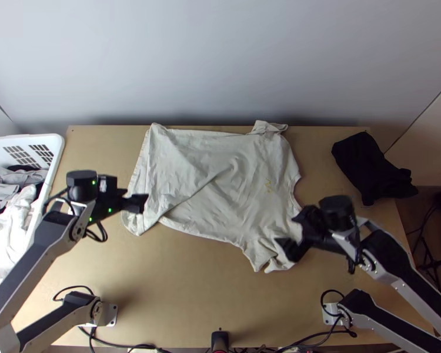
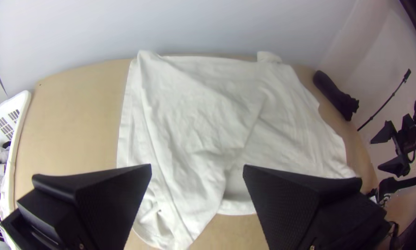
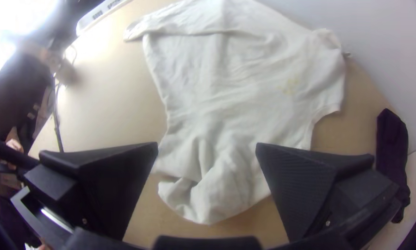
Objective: Fold the t-shirt
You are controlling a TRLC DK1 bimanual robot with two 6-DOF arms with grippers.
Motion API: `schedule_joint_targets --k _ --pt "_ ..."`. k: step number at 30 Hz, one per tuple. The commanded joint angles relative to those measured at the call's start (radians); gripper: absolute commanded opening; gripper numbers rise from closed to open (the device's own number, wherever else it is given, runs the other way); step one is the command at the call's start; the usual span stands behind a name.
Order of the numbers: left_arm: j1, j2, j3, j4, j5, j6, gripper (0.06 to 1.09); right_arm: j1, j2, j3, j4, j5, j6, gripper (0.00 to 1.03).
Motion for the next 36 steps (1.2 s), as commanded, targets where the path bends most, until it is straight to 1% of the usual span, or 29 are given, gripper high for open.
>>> schedule_joint_targets --k 1,4,9,14,22,27,32,33,35,36 --pt "0.016 -0.096 -0.15 -0.002 -0.003 0.036 1.02 0.175 0.014 -0.079 -0.051 0.002 -0.045 0.98" --pt "0.027 -0.108 -0.173 -0.005 -0.003 0.042 1.02 0.235 0.072 -0.078 -0.035 0.008 -0.07 0.98" --pt "0.055 -0.107 -0.196 -0.004 -0.003 0.059 1.02 0.287 0.173 -0.079 0.01 0.013 -0.091 0.98" --pt "0.067 -0.068 -0.196 0.016 -0.003 0.073 1.02 0.302 0.255 -0.081 0.067 0.013 -0.091 0.93" --pt "0.068 0.016 -0.151 0.058 -0.003 0.073 1.02 0.299 0.344 -0.098 0.143 0.025 -0.084 0.93" --pt "0.065 0.058 -0.113 0.065 -0.003 0.067 1.02 0.298 0.413 -0.094 0.197 0.127 -0.085 0.93" --pt "0.065 0.071 -0.101 0.065 -0.003 0.067 1.02 0.308 0.462 -0.099 0.24 0.174 -0.084 0.93" --pt "0.067 0.071 -0.101 0.065 -0.003 0.067 1.02 0.315 0.469 -0.102 0.246 0.182 -0.084 0.91" --pt "0.07 0.073 -0.102 0.065 -0.003 0.068 1.02 0.322 0.482 -0.101 0.249 0.182 -0.082 0.76" --pt "0.071 0.073 -0.102 0.065 -0.003 0.068 1.02 0.324 0.482 -0.098 0.249 0.182 -0.082 0.65"
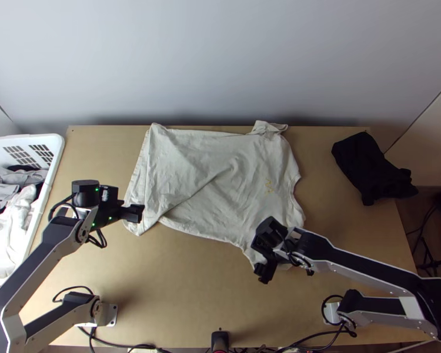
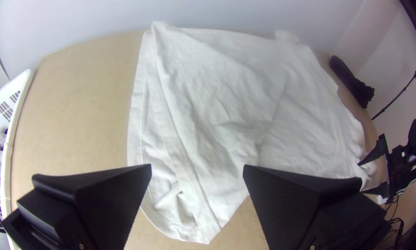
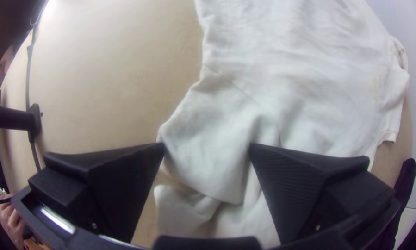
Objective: Fold the t-shirt
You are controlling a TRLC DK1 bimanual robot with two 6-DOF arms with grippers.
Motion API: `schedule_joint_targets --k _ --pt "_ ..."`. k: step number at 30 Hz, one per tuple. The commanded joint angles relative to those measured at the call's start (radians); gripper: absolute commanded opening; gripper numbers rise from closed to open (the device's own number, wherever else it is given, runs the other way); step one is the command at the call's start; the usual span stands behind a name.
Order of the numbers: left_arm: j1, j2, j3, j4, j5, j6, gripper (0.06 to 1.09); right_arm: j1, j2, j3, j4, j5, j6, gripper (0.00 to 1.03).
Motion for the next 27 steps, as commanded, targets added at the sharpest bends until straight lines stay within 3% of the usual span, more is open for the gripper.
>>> schedule_joint_targets --k 1,4,7,19,24,27 --pt "0.007 0.016 0.01 0.002 0.0 -0.001 1.02 0.019 0.051 0.003 0.032 0.036 0.003 0.52" --pt "0.012 0.017 0.01 0.002 0.0 0.001 1.02 0.022 0.041 0.026 -0.016 0.034 -0.001 0.2" --pt "0.017 0.017 0.01 0.002 0.0 0.004 1.02 0.029 0.023 0.06 -0.1 0.022 -0.013 0.03" --pt "0.006 0.065 0.025 0.037 0.002 -0.001 1.02 0.062 -0.098 0.101 -0.45 -0.072 -0.024 0.03" --pt "-0.013 0.079 0.037 0.023 0.005 -0.009 1.02 0.059 -0.126 0.09 -0.487 -0.076 -0.027 0.03" --pt "-0.045 0.057 0.045 -0.061 0.02 -0.001 0.99 0.05 -0.124 0.093 -0.481 -0.076 -0.03 0.03"
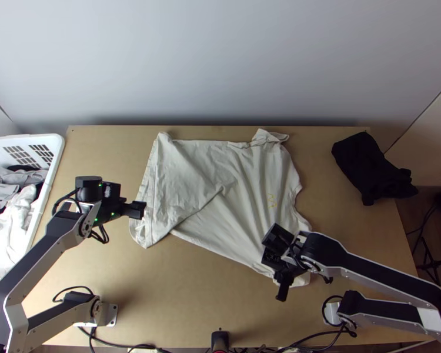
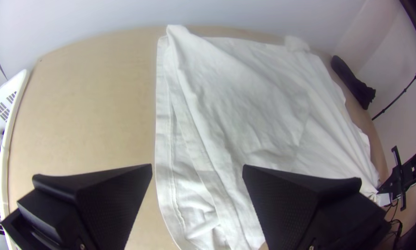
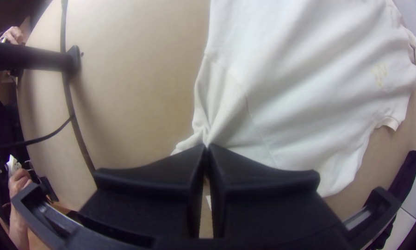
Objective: Fold the t-shirt
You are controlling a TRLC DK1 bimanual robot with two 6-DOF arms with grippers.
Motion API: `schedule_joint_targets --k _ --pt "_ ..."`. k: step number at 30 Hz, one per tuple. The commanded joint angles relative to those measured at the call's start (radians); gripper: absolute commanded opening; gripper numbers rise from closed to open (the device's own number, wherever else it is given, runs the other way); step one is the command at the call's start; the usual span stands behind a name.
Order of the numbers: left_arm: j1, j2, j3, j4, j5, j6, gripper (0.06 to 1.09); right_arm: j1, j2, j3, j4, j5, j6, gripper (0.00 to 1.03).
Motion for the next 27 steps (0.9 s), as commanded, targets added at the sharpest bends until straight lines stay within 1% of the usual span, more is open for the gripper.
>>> schedule_joint_targets --k 1,4,8,12,15,17,20,24,26,27 --pt "-0.049 -0.016 0.015 -0.113 0.029 0.011 0.99 -0.009 -0.025 0.0 -0.039 -0.009 -0.005 0.03" --pt "-0.077 -0.019 0.002 -0.162 0.04 0.017 0.99 -0.015 -0.022 -0.002 -0.026 -0.009 -0.004 0.03" --pt "-0.113 0.033 -0.008 -0.152 0.04 0.001 0.98 -0.026 -0.02 -0.005 -0.02 -0.009 -0.007 0.03" --pt "-0.144 0.087 0.007 -0.135 0.04 -0.022 0.88 -0.03 -0.019 0.0 -0.019 -0.007 -0.011 0.03" --pt "-0.147 0.105 0.01 -0.119 0.038 -0.022 0.88 -0.032 -0.019 0.003 -0.016 -0.009 -0.01 0.03" --pt "-0.147 0.125 0.013 -0.118 0.038 -0.022 0.81 -0.033 -0.02 0.001 -0.016 -0.009 -0.01 0.03" --pt "-0.147 0.153 0.009 -0.104 0.038 -0.022 0.81 -0.038 -0.022 0.001 -0.016 -0.009 -0.01 0.03" --pt "-0.144 0.19 0.007 -0.089 0.038 -0.02 0.68 -0.043 -0.023 0.003 -0.016 -0.007 -0.011 0.03" --pt "-0.14 0.194 0.01 -0.078 0.04 -0.023 0.56 -0.043 -0.027 0.001 -0.016 -0.007 -0.011 0.03" --pt "-0.136 0.196 0.013 -0.075 0.04 -0.023 0.49 -0.043 -0.028 0.001 -0.016 -0.009 -0.011 0.03"
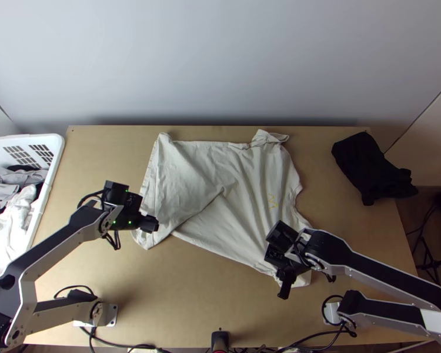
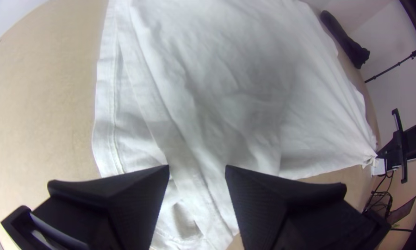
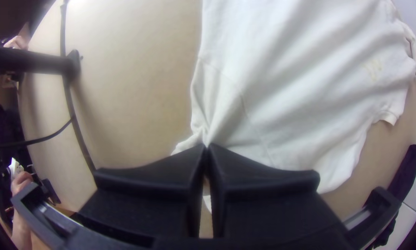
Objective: Fold the t-shirt
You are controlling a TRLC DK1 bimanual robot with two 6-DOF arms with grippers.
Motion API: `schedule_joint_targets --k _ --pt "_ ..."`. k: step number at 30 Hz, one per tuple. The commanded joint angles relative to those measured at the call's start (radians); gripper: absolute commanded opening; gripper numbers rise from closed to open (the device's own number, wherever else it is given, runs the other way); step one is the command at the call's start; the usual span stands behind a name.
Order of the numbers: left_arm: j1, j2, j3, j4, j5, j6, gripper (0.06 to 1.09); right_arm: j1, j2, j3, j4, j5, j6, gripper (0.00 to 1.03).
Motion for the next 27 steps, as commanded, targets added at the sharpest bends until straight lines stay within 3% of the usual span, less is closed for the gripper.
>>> schedule_joint_targets --k 1,4,5,22,24,25,27 --pt "0.006 0.041 0.008 0.027 0.001 -0.004 0.41 -0.003 -0.005 -0.002 0.0 0.001 -0.001 0.03" --pt "0.026 0.039 0.019 0.037 0.0 -0.004 0.13 -0.003 -0.01 -0.005 -0.005 0.0 -0.001 0.03" --pt "0.038 0.035 0.024 0.046 0.001 -0.004 0.09 -0.003 -0.01 -0.005 -0.006 0.0 -0.001 0.03" --pt "0.244 0.098 0.186 0.086 0.021 0.001 0.09 0.034 -0.056 -0.051 -0.1 0.0 -0.024 0.03" --pt "0.242 0.101 0.186 0.084 0.021 -0.001 0.18 0.034 -0.057 -0.045 -0.1 0.0 -0.027 0.03" --pt "0.239 0.101 0.185 0.079 0.021 -0.001 0.3 0.032 -0.056 -0.04 -0.1 0.0 -0.027 0.03" --pt "0.242 0.099 0.182 0.055 0.021 0.001 0.64 0.031 -0.053 -0.03 -0.098 0.0 -0.027 0.03"
